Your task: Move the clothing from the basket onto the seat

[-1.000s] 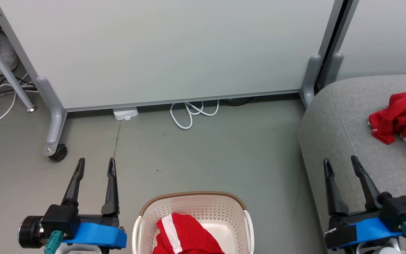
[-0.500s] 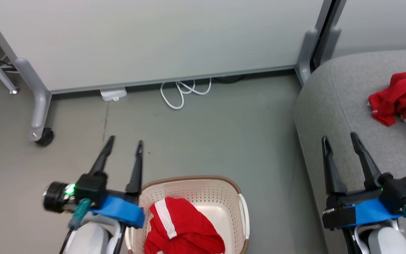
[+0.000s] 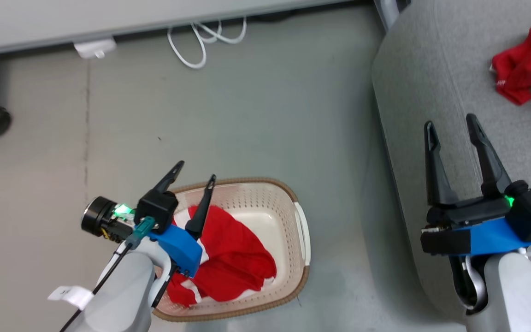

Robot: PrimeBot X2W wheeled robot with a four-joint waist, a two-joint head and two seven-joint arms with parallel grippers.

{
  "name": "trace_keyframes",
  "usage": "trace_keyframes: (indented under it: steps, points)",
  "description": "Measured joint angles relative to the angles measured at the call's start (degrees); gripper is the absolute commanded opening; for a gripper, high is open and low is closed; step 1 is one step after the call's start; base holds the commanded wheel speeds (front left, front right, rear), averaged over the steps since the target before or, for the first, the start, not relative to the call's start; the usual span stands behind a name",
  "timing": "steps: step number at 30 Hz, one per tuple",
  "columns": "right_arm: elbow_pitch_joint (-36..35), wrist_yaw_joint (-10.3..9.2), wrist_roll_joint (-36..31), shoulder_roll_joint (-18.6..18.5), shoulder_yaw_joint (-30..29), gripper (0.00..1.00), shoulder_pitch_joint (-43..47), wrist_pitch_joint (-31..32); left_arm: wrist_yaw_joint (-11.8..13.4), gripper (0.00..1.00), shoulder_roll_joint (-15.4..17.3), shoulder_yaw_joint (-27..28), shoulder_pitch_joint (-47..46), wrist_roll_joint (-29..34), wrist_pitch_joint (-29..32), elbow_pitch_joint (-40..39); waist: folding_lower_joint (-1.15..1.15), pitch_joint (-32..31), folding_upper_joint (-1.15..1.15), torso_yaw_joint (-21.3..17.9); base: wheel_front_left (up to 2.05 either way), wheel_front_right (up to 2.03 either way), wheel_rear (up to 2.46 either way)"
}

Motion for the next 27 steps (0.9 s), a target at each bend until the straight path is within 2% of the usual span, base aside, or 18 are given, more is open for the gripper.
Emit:
trace_keyframes:
  steps: [17, 22, 27]
  points:
    - [-3.61, 0.0, -0.35, -0.71, 2.02, 1.0, -9.62, 0.0, -0.01, 1.0, 1.27, -19.36, -14.99, -2.97, 0.16, 23.08, 0.0, 17.51, 0.0, -3.55, 0.0, 0.0, 0.0]
    - [-4.78, 0.0, -0.43, -1.21, 1.43, 1.0, -11.6, 0.0, -0.01, 1.0, 0.36, -24.61, -18.97, -2.99, 3.79, 30.49, 0.0, 22.26, 0.0, -4.24, 0.0, 0.0, 0.0]
    - [-6.7, 0.0, -0.77, -1.4, 1.08, 1.0, -13.06, 0.0, -0.01, 1.0, 0.29, -28.25, -22.44, -2.98, 5.54, 33.71, 0.0, 26.31, 0.0, -4.93, 0.0, 0.0, 0.0]
